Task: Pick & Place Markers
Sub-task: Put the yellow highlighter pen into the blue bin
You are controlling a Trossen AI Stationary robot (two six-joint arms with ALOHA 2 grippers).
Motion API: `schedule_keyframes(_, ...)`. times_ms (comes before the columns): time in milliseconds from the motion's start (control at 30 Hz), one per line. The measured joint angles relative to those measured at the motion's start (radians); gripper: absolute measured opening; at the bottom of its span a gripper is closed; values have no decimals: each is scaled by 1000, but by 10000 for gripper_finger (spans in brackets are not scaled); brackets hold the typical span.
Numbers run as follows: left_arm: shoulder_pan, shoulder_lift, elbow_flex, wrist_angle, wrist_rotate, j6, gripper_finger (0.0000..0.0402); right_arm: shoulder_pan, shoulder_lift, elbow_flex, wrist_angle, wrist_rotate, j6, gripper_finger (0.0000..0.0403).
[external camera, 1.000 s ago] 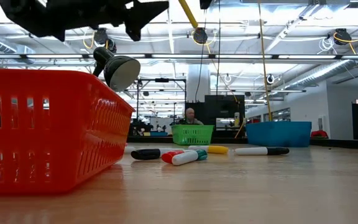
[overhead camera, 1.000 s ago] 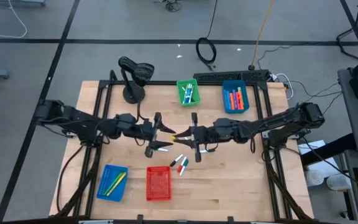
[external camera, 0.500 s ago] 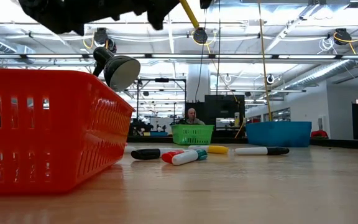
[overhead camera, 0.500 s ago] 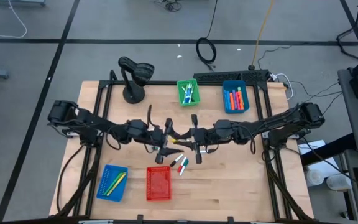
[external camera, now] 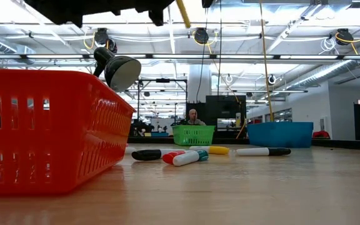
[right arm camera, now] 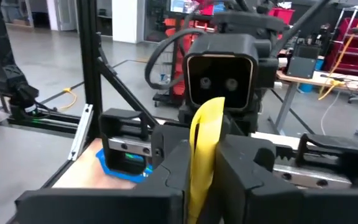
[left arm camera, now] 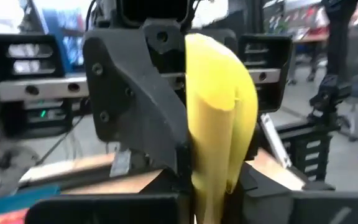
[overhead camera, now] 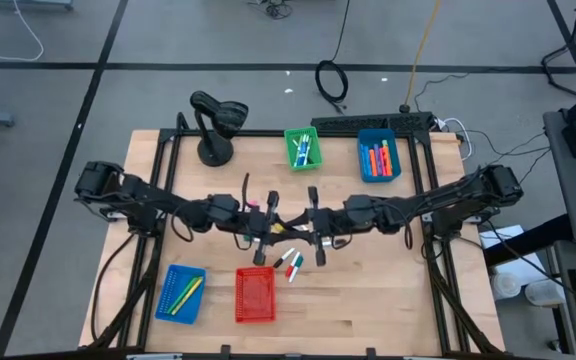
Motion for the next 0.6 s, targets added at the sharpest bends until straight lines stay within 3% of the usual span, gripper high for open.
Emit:
schedule_keyframes(167,-39,-102,0,-229,-135,-5,29,1,1,1,-45,1,-12,60)
schedule_keyframes(400,-154,-305,2,-586,-404,-60,13,4,-32,-1,-261,-4,36,83)
schedule_keyframes(533,-262,-400,2,-849,-518,-269,13,6,-59,0,-357,-5,92,83)
schedule_keyframes(600,-313,-440,2,-967,-544,-504,13,11,-66,0,-408,-5,111,80)
